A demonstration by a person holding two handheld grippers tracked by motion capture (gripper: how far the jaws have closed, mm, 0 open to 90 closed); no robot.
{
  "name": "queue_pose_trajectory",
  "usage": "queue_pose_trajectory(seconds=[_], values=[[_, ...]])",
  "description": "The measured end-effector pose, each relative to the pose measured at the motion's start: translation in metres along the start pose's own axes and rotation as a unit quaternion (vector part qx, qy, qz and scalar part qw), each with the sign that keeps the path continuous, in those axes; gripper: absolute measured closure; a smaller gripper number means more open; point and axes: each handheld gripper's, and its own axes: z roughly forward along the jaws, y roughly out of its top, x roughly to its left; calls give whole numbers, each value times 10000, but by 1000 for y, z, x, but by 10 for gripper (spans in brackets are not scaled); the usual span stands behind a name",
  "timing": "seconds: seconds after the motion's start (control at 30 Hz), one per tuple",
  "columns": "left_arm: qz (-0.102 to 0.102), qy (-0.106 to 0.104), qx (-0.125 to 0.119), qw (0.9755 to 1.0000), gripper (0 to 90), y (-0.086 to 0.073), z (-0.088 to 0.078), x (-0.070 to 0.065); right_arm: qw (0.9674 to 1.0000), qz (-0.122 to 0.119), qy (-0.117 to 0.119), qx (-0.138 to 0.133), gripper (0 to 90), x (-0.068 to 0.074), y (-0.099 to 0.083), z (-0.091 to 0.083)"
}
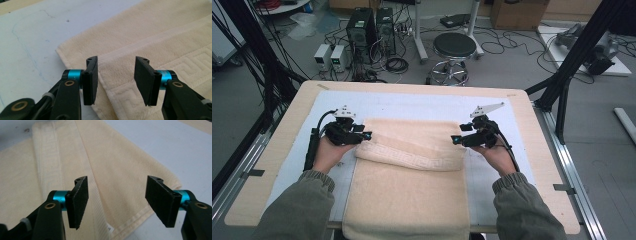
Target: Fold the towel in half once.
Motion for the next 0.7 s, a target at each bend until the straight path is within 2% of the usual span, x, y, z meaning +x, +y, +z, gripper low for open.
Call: queue_pose_trajectory(seconds=[0.13,0.27,0.33,0.43,0.47,0.53,0.63,0.7], values=[[-30,-79,-62,9999,509,-9,0,-1,9999,-103,-24,-10,293,6,-8,-2],[-19,-129,24,9999,456,-12,6,-3,9998,-129,104,59,290,12,-15,-1],[20,-135,106,9999,447,-13,10,-4,9996,-155,156,176,282,16,-19,3],[64,-119,329,9994,448,-15,18,-6,9980,2,365,522,281,17,-22,11],[101,-104,444,9989,453,-17,20,-7,9973,-36,351,637,304,19,-22,14],[147,-74,467,9988,482,-21,23,-10,9963,-97,459,724,387,20,-23,18],[146,-11,350,9993,558,-26,23,-13,9949,-172,405,910,457,22,-24,25],[153,-46,325,9993,628,-27,22,-13,9940,-163,324,1029,515,22,-26,29]])
